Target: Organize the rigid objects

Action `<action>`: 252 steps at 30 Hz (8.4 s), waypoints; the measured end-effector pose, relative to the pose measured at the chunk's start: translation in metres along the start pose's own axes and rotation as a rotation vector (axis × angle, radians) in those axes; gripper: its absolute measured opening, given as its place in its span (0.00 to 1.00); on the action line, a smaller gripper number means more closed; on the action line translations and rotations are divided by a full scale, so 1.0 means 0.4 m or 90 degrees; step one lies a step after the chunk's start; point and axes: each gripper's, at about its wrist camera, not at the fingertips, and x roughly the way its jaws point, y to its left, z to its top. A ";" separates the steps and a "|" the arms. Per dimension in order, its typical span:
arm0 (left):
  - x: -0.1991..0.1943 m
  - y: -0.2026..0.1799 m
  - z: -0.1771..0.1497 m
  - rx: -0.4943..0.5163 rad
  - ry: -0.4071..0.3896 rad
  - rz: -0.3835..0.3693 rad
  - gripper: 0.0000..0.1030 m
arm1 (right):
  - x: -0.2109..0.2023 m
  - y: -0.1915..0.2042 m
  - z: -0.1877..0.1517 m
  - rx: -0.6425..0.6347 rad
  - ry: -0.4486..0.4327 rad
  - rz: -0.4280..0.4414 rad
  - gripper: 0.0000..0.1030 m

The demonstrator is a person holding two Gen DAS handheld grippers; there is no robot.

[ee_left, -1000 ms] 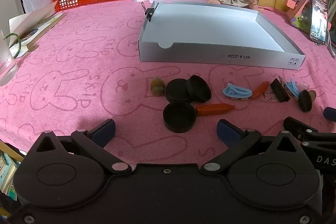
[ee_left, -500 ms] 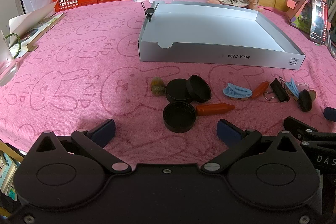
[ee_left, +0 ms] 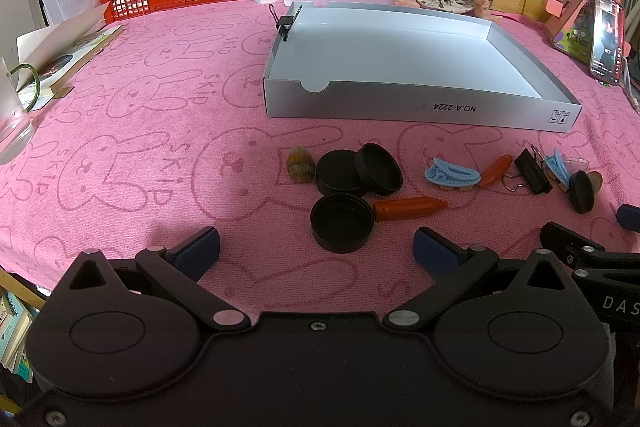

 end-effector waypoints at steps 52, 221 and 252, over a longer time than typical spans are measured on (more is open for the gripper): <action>-0.007 0.001 -0.032 0.004 -0.037 -0.002 1.00 | -0.011 -0.008 -0.009 -0.004 -0.022 0.018 0.93; 0.004 -0.043 0.248 0.057 -0.131 -0.133 0.83 | 0.068 -0.040 0.274 -0.089 -0.077 0.048 1.00; -0.046 0.031 0.045 0.017 -0.169 -0.112 0.87 | 0.007 -0.081 0.061 -0.045 -0.162 0.011 1.00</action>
